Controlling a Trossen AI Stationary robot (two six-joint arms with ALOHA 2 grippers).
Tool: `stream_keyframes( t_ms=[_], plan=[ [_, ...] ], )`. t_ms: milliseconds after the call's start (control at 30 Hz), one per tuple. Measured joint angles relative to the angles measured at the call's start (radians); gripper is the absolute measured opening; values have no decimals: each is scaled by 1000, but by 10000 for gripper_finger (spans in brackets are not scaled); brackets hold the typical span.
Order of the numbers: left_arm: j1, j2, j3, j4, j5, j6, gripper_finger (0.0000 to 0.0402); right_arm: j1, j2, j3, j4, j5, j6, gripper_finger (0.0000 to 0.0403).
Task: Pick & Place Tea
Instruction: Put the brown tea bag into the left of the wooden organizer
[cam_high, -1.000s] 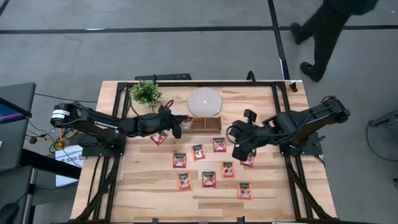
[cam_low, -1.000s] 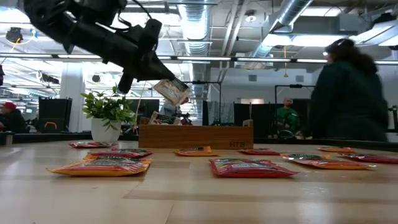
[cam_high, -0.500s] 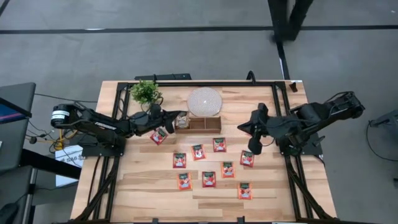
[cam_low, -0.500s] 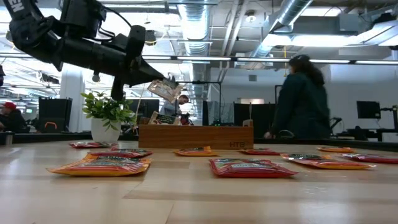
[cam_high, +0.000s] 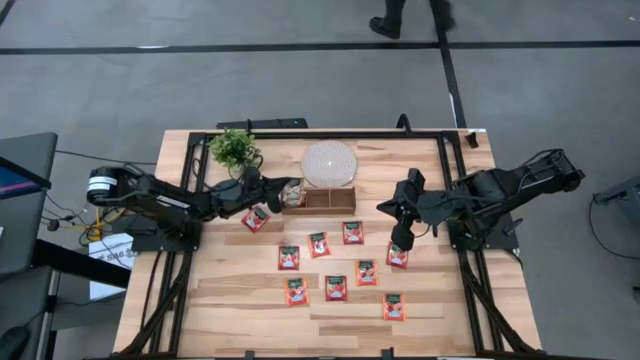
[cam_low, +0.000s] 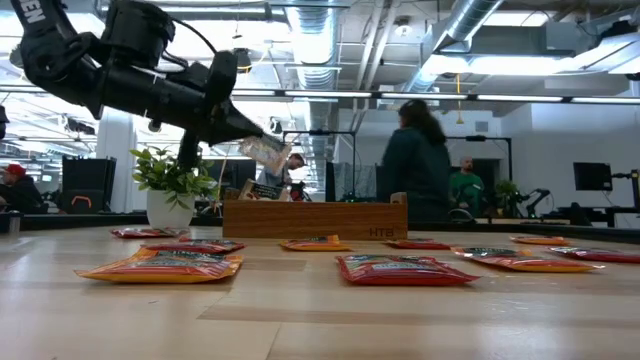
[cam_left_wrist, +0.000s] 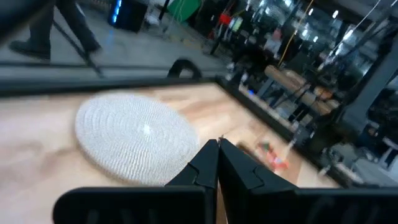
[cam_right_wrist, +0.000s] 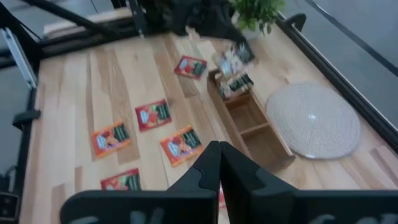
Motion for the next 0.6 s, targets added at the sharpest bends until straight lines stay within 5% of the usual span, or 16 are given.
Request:
stream_keyframes(
  t_ms=[600],
  plan=[
    [-1, 105, 0, 202, 51, 17, 0, 1, -2, 0, 15, -3, 8, 0]
  ],
)
